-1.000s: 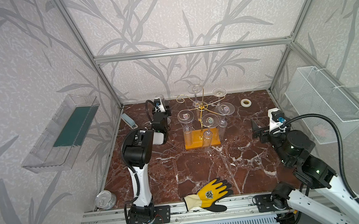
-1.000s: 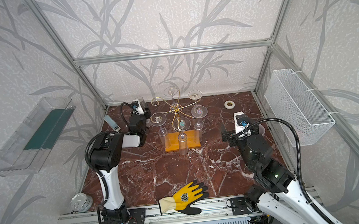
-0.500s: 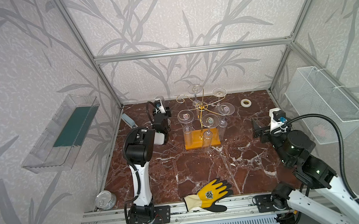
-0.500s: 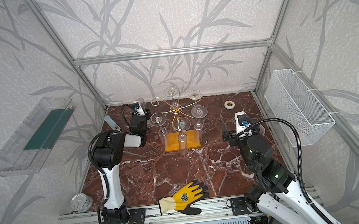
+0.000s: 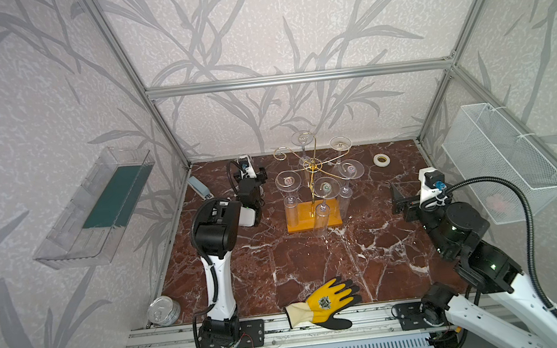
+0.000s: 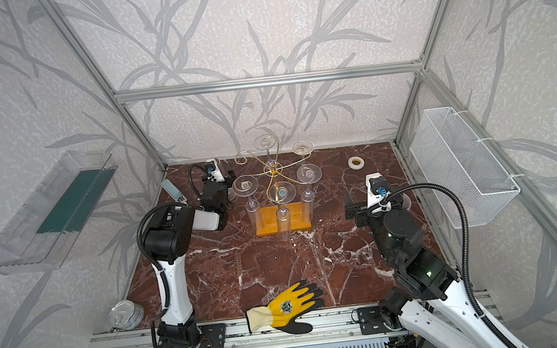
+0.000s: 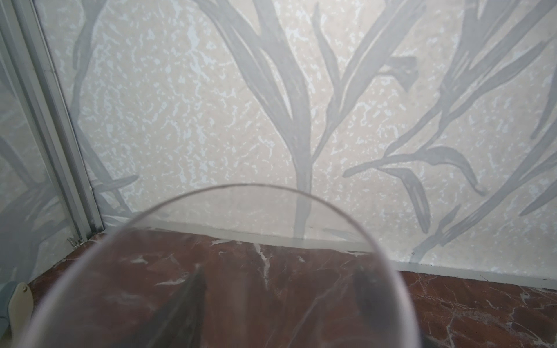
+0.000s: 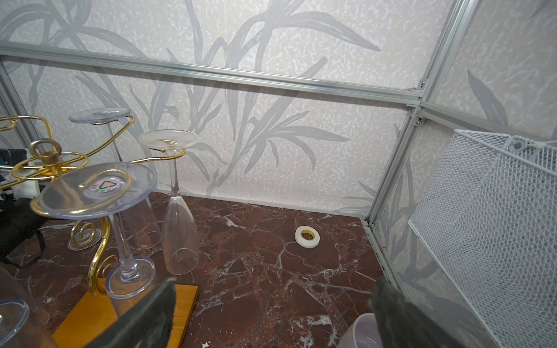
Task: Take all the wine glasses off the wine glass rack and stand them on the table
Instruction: 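Carry the clear flute with the left gripper to the far corner and lower it upright, then open the left gripper to release the standing flute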
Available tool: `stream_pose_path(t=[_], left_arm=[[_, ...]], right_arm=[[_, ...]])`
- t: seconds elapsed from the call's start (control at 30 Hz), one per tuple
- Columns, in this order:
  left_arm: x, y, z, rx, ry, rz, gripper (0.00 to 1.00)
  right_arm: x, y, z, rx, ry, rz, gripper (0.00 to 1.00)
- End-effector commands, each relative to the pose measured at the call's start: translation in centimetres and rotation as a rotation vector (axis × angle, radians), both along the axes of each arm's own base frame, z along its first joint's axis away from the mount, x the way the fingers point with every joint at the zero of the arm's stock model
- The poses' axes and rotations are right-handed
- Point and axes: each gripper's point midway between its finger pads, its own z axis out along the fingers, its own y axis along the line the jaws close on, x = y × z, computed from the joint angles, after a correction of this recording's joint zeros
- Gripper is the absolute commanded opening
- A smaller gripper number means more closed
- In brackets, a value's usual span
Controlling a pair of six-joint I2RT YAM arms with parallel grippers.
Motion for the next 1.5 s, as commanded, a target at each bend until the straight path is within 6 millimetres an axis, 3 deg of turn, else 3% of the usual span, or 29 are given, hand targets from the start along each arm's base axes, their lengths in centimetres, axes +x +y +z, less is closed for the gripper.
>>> stream_pose_path(t=[0.0,0.03,0.37,0.6,0.8,1.13,1.27,1.47], left_arm=[[-1.0,0.5,2.0,-0.019,-0.056,0.026,0.94],[-1.1,0.5,2.1,-0.018,-0.056,0.029,0.99],[-3.4,1.1,3.7,-0.022,-0.066,0.047,0.99],[-6.1,1.8,5.1,-0.035,-0.076,0.072,0.99],[-9.6,1.9,7.4,-0.054,-0.088,0.067,0.99],[-16.8,1.2,12.1,-0.108,-0.018,0.021,0.99],[-19.8,1.7,12.9,-0.151,0.088,-0.005,0.99],[-23.4,1.4,14.0,-0.218,0.125,-0.093,0.99]], right_arm=[[-0.1,-0.1,0.1,0.029,-0.018,0.0,0.99],[-0.2,-0.1,0.2,0.031,-0.019,0.002,0.99],[-0.3,0.2,0.8,0.046,-0.038,0.025,0.99],[-0.2,0.7,0.8,0.055,-0.008,0.046,0.99],[-0.4,1.4,1.1,0.09,0.027,0.09,0.99],[-1.0,4.0,3.4,0.181,0.077,0.238,0.99],[-1.3,5.1,4.7,0.195,0.101,0.297,0.99],[-1.8,6.8,4.9,0.226,0.16,0.387,0.99]])
